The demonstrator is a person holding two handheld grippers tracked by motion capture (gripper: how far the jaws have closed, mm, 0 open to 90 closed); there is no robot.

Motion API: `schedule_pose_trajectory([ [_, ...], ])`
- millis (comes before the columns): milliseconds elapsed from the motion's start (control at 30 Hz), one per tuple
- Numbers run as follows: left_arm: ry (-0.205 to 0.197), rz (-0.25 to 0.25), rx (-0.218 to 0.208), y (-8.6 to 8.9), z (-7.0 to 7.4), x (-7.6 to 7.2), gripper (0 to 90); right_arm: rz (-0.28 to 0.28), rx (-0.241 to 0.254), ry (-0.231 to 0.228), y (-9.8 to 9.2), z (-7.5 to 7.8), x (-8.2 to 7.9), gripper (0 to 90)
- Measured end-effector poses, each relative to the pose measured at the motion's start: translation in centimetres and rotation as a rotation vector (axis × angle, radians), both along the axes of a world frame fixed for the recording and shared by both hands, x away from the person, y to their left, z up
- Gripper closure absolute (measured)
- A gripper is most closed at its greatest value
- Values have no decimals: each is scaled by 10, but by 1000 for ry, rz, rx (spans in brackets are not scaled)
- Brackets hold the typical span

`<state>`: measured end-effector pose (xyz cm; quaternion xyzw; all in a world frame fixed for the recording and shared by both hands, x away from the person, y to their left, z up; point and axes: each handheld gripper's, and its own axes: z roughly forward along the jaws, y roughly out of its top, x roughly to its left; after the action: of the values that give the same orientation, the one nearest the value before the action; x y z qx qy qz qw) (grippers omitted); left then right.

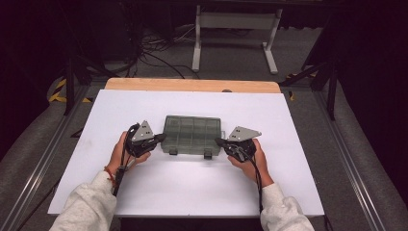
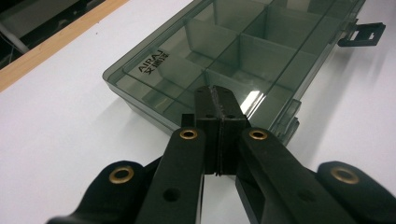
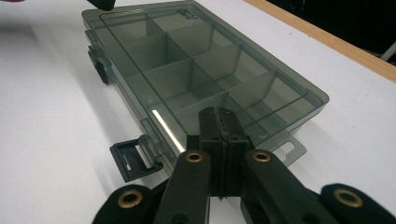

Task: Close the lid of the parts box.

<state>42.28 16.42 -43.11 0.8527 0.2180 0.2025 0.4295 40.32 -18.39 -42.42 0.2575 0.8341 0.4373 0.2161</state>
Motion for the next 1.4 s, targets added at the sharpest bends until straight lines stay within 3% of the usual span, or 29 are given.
schedule_pose_trajectory([
  [267,0,-13,-19,0,-2,-3,898,13,4,-9,4,-1,-4,900],
  [433,0,-17,2,-3,-5,-4,898,23,-23,-10,9,-5,-7,900],
  [933,-6,-23,-11,-4,-8,-6,897,21,-11,-17,7,-7,-10,900],
  [1400,-55,-13,-30,2,-2,-11,889,-10,-1,-33,2,-3,-13,890],
])
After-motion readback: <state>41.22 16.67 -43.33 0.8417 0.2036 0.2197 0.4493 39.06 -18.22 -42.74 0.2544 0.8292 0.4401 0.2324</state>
